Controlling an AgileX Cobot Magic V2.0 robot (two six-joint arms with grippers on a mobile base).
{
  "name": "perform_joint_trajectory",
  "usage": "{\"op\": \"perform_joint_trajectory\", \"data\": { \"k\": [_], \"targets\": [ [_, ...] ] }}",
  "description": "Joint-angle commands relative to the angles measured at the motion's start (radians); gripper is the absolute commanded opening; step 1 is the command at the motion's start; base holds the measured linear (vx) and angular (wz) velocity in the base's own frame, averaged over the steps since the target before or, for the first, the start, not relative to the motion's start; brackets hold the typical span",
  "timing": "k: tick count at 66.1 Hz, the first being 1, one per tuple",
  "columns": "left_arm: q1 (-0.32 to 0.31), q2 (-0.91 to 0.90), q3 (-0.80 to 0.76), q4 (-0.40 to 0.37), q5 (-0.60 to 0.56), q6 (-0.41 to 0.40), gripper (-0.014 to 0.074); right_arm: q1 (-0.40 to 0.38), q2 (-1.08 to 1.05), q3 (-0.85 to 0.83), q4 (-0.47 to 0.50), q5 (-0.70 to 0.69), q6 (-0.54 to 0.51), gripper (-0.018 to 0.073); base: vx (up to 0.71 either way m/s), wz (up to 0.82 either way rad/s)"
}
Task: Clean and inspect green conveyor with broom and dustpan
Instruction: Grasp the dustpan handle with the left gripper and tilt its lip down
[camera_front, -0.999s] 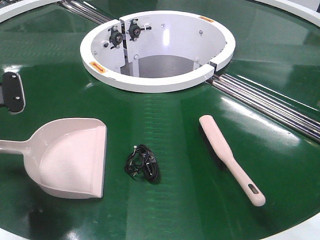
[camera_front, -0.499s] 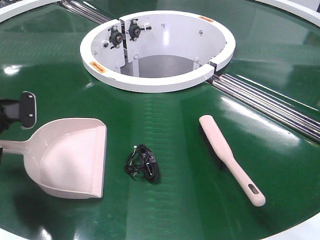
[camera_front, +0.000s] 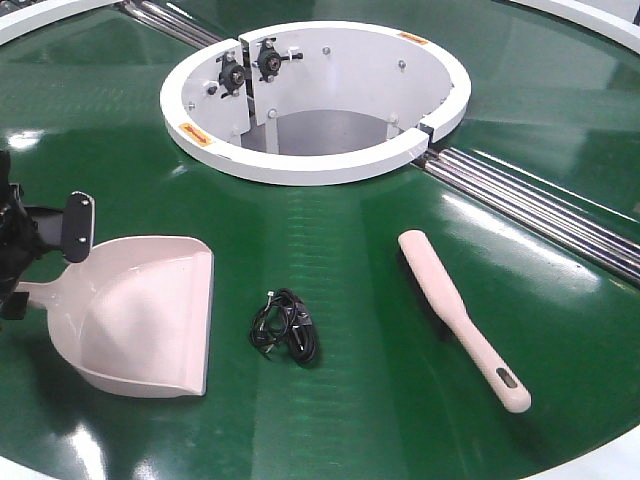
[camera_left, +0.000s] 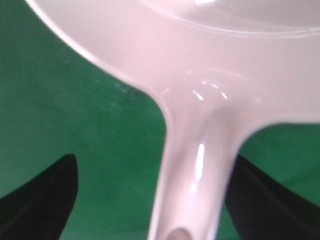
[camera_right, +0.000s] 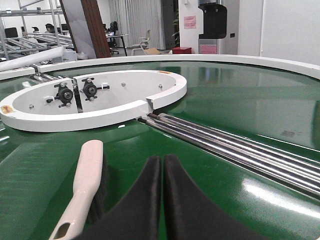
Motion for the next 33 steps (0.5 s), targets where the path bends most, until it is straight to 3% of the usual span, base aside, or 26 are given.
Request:
{"op": "perform_joint_trajectory", "data": {
  "k": [1,19,33],
  "targets": [
    [0.001,-0.022,-0.027,0.014,-0.018,0.001,0.0554,-0.003,-0.011,0.003,-0.006,-0.078,-0.002,-0.0009,0.0,0.0],
    [0.002,0.011,-0.026,0.013,0.009,0.004,0.0498,-0.003,-0.011,0.003,-0.006,-0.078,-0.002,-0.0009,0.0,0.0],
    [0.002,0.012,-0.026,0.014,0.017,0.005,0.0253,-0.003,-0.011,0.003,-0.006,-0.078,-0.002,-0.0009,0.0,0.0]
  ]
}}
